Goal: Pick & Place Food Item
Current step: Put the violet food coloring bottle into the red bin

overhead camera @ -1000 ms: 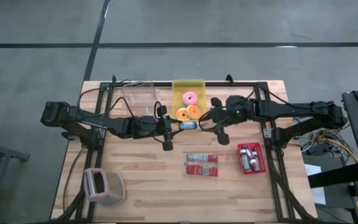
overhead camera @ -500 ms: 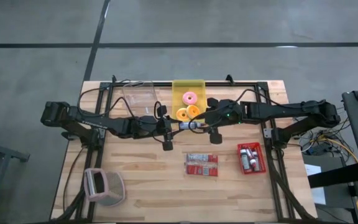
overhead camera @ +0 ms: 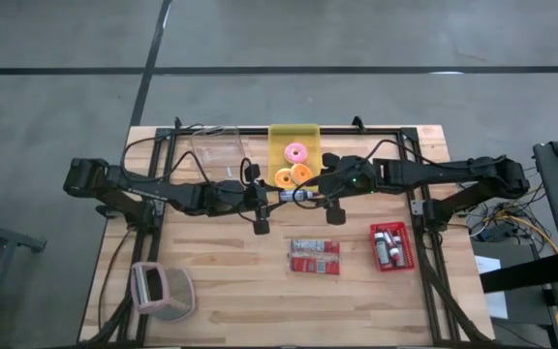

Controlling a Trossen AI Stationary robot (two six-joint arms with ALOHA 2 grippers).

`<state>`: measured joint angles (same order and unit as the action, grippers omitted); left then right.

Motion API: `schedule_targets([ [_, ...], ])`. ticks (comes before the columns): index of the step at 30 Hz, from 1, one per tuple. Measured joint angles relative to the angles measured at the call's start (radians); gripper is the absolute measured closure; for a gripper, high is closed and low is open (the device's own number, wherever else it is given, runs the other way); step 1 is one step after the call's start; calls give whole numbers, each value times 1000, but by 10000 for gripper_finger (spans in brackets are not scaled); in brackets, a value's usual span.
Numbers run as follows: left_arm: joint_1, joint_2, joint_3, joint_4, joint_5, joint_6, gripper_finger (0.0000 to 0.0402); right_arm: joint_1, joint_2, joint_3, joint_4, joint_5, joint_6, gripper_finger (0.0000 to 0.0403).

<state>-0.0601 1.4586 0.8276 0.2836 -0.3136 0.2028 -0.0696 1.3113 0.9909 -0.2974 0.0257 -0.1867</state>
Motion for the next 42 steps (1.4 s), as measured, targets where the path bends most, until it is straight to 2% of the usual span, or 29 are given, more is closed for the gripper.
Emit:
schedule_targets([
  [18, 0, 0, 0, 0, 3, 0, 241, 0, 0, 0, -10, -10, 3, 306],
  [26, 0, 0, 0, 0, 2, 0, 241, 0, 0, 0, -13, -7, 8, 311],
  [35, 0, 0, 0, 0, -1, 0, 241, 0, 0, 0, -2, -1, 129, 310],
  [42, 0, 0, 0, 0, 0, 0, 241, 0, -1, 0, 25, 0, 135, 310],
])
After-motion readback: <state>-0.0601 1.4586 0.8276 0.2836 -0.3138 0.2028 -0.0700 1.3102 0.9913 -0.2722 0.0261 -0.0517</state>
